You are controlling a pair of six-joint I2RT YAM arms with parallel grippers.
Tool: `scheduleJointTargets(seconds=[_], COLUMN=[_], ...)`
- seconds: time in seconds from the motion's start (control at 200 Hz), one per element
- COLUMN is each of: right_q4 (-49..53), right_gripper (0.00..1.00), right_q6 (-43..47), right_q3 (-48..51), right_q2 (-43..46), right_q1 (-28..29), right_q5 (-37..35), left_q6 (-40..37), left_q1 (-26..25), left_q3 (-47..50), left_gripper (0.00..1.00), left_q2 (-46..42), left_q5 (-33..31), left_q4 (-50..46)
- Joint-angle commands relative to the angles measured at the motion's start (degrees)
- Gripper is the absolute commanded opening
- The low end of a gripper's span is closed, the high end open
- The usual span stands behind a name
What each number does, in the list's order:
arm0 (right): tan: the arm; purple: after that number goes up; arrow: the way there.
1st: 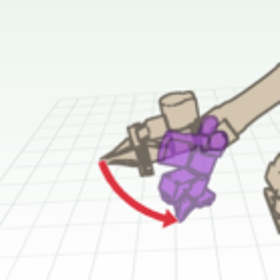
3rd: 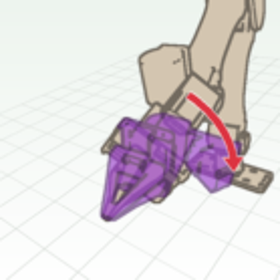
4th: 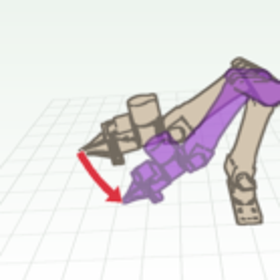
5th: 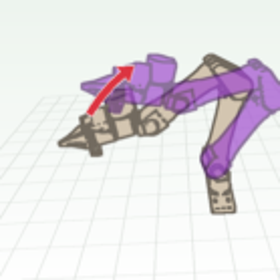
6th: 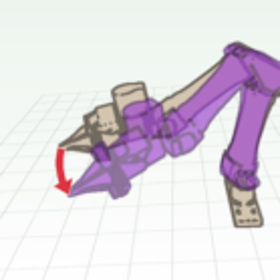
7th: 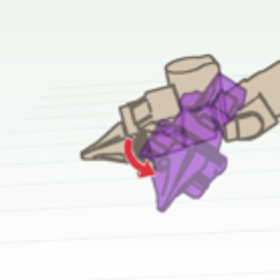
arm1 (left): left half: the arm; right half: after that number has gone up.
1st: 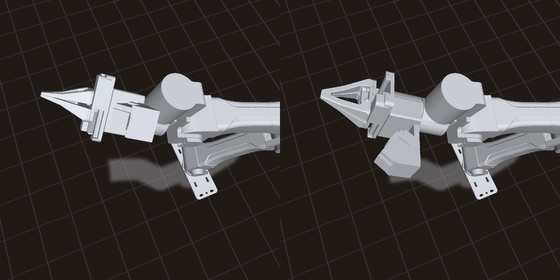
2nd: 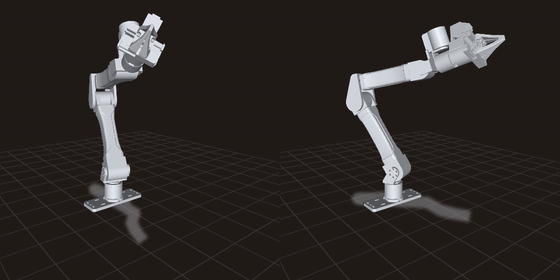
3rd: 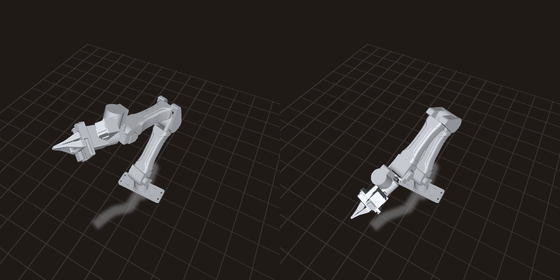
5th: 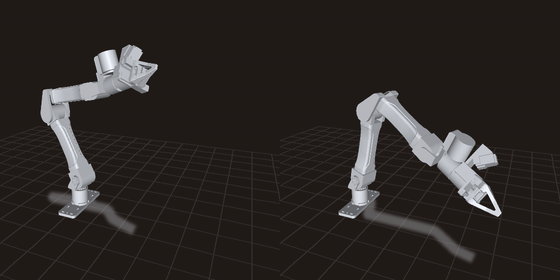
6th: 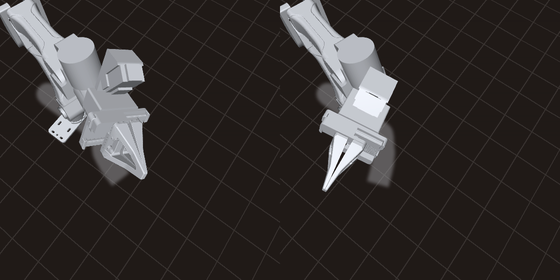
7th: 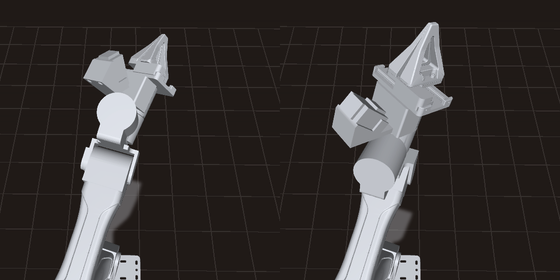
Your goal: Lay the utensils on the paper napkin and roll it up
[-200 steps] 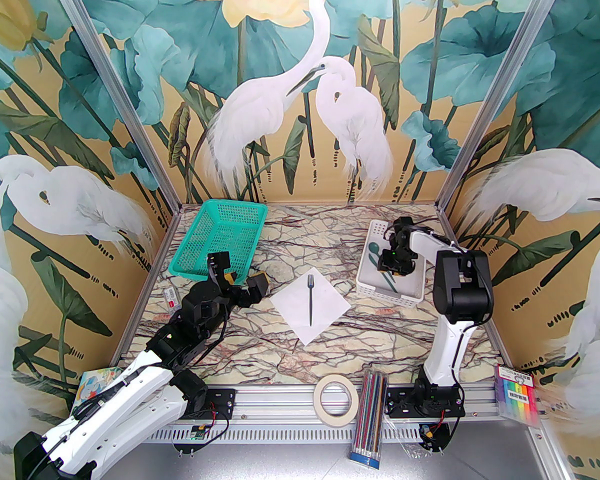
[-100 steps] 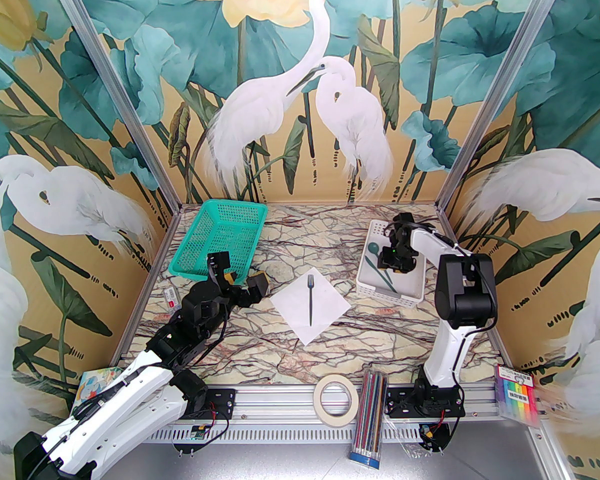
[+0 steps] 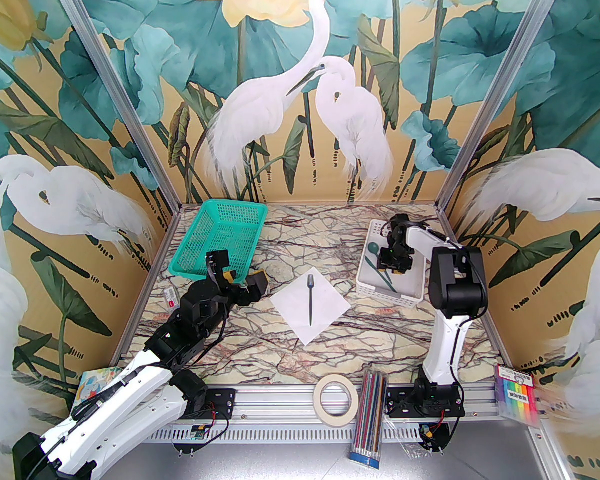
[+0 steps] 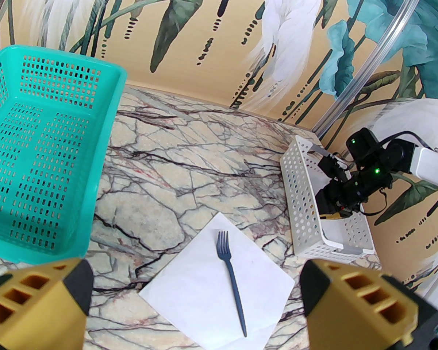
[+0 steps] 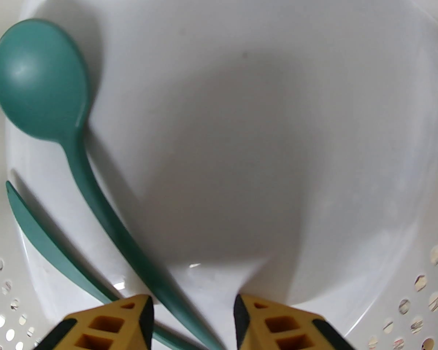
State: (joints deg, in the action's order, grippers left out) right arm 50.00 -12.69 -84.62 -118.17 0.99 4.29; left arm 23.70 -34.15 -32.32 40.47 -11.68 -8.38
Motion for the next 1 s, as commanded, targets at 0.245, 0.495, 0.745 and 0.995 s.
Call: scheduleJointTargets(seconds=[0.245,0.495,0.745,0.995], right_q4=[0.5,-0.7,-1.2,-1.4], right_gripper=[0.29,0.20,0.17,0.17], right_q6=[1.1,0.8,0.9,0.8], right_q3=[-0.4,1.5,3.0,3.8], right_q2=[-3.3,-1.4,1.3,2.7], right_q1=[-0.2,-0.2,-0.2,-0.3], right_q5=[0.4,-1.3,-2.2,-2.4], left_q6=[-0.8,-0.8,-0.6,-0.3], left_q1=[0.0,0.1,0.0,0.0], left_q3=[-1.7,-1.7,-1.6,-1.3], left_gripper=[0.99,0.99,0.99,0.99], left_q2=[-1.2,-1.6,-1.6,-1.7], left_q5=[-1.0,-1.3,-1.3,-1.1], left_q4=[-2.1,-2.5,-2.5,-2.4])
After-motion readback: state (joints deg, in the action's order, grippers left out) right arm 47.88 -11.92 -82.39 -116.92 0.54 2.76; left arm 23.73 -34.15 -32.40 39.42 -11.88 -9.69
